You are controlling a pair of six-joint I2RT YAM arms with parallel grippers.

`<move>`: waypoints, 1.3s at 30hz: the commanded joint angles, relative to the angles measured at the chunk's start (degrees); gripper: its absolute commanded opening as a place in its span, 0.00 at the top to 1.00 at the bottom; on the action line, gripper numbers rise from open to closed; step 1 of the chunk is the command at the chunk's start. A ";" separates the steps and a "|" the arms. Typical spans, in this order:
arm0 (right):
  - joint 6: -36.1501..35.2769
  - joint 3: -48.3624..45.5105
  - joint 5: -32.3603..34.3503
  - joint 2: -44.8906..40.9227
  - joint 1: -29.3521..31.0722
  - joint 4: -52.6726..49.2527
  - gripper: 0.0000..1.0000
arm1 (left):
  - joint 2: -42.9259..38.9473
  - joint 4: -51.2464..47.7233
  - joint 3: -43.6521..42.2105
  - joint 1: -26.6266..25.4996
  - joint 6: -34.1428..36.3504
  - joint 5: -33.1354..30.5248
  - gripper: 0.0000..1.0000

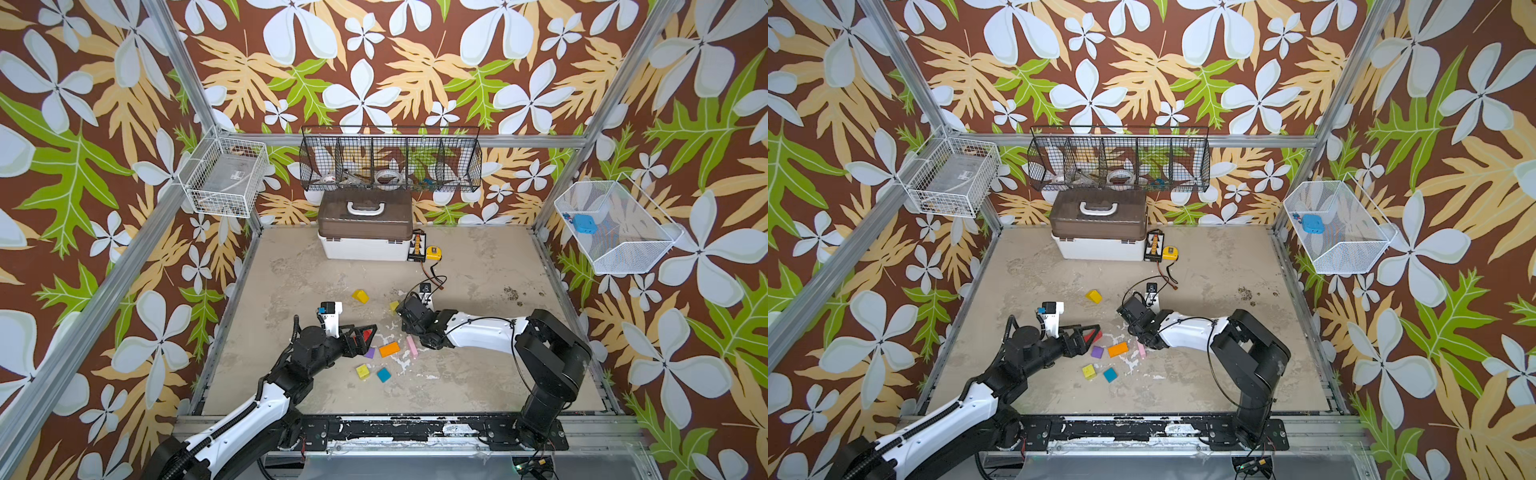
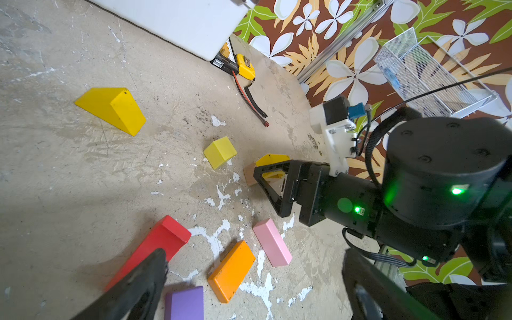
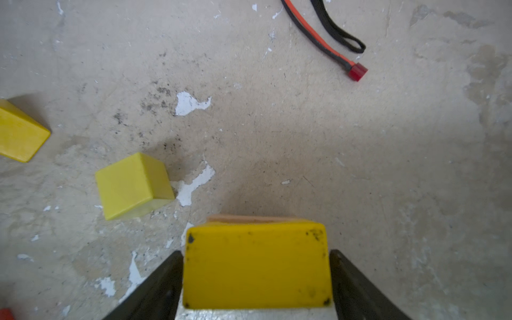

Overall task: Build the wood block tower
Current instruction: 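Open the right gripper, release the yellow block and lift away, then move the right gripper nearer the robot over the pink rectangular block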

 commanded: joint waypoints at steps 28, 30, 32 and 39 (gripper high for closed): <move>-3.91 -25.18 -6.02 -38.38 12.11 4.18 0.13 | -14.75 -22.12 1.58 0.01 1.72 -25.37 0.00; -4.80 -25.23 -7.52 -35.87 12.09 6.27 0.14 | -17.02 -24.57 2.54 0.00 2.82 -26.77 0.00; -5.46 -24.36 -8.48 -32.64 12.12 7.48 0.15 | -19.28 -26.07 1.60 0.00 2.28 -30.21 0.00; -9.06 -17.20 -11.10 -20.29 12.12 6.70 0.30 | -23.43 -25.73 -0.61 0.00 1.50 -29.41 0.00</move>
